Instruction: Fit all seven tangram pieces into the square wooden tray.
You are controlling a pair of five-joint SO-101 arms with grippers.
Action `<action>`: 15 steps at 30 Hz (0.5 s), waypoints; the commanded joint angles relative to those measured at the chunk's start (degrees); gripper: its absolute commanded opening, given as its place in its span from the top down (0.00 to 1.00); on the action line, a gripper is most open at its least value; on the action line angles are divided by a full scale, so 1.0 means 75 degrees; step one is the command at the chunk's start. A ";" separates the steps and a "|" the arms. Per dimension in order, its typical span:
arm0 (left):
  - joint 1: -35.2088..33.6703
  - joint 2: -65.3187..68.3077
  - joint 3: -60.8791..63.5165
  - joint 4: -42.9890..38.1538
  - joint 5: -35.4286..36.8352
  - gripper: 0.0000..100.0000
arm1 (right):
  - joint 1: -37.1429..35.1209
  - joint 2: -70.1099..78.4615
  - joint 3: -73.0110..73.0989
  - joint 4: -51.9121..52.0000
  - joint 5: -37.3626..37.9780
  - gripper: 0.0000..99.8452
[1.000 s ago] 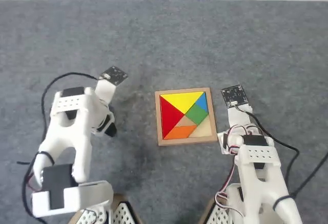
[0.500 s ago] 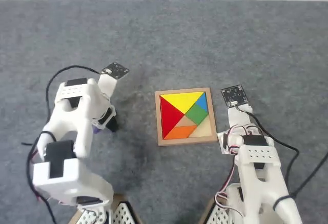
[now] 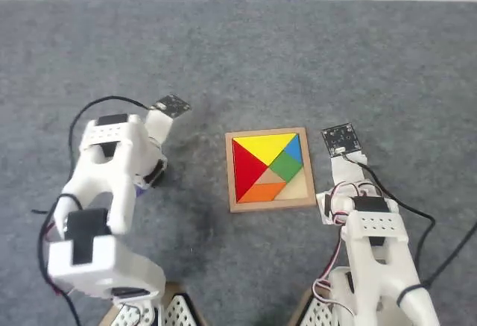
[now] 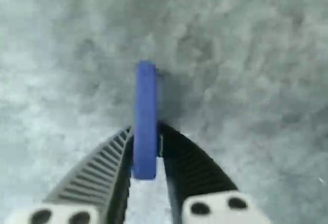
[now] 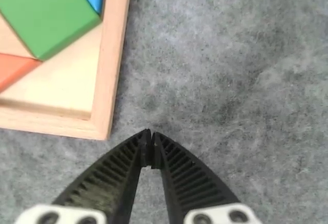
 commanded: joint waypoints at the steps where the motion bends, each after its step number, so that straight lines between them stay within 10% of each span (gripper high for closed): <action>1: 0.0246 -0.1500 -0.0768 0.1114 -0.0094 0.99 | -0.0064 -0.0264 -0.0059 -0.0111 0.0094 0.99; 9: 0.2251 -0.2919 -0.1155 0.2098 0.1219 0.99 | -0.0064 -0.0264 -0.0059 -0.0123 0.0094 0.99; 15: 0.4864 -0.2297 -0.1166 0.0668 0.3352 0.99 | -0.0006 -0.0287 -0.0059 -0.0088 0.0059 0.99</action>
